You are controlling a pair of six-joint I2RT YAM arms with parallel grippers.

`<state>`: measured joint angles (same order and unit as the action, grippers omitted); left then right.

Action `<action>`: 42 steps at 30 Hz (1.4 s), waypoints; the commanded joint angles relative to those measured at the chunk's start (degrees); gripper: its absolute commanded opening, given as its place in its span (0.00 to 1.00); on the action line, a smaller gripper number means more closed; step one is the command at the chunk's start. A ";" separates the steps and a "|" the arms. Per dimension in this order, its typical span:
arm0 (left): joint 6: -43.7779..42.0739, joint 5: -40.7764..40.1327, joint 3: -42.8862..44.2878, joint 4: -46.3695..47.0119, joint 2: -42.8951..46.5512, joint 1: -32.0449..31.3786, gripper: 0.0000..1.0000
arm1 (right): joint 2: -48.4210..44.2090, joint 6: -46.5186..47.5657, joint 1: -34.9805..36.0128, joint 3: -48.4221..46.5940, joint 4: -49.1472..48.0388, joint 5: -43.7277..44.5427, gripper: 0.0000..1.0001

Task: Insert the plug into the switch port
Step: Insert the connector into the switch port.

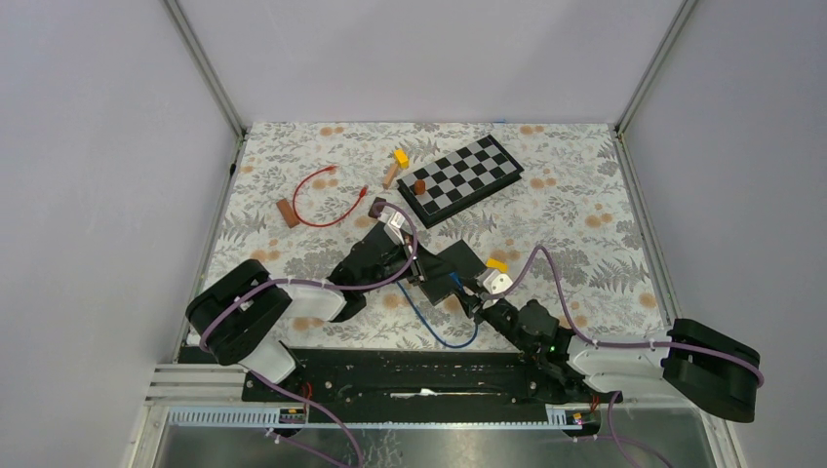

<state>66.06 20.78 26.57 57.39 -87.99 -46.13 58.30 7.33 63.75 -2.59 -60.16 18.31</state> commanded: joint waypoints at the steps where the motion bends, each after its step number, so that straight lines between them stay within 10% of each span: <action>1: 0.19 0.80 -0.55 3.44 -0.29 0.00 0.00 | -0.46 1.28 0.25 -1.92 -5.32 -0.28 0.35; 9: 0.47 1.33 -0.47 4.14 -0.90 0.26 0.00 | -1.46 1.46 0.24 -1.98 -4.36 0.57 0.35; 18: 1.09 1.97 -0.46 5.20 -1.32 0.25 0.00 | -0.65 1.29 0.24 -2.21 -4.78 1.07 0.00; 22: 0.96 2.66 -0.25 5.27 -1.55 0.61 0.00 | -1.05 0.80 0.23 -2.15 -4.27 1.52 0.00; 30: -4.57 4.57 1.92 -1.77 1.43 6.49 0.65 | -1.83 -6.41 0.24 -3.93 5.12 4.18 0.00; 42: -36.07 -14.68 11.88 -43.62 6.07 9.92 0.72 | 1.98 -21.96 16.62 -1.48 13.84 25.72 0.00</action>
<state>41.25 12.75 35.68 24.29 -82.00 -36.32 59.20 -9.30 73.63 -4.82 -47.86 30.94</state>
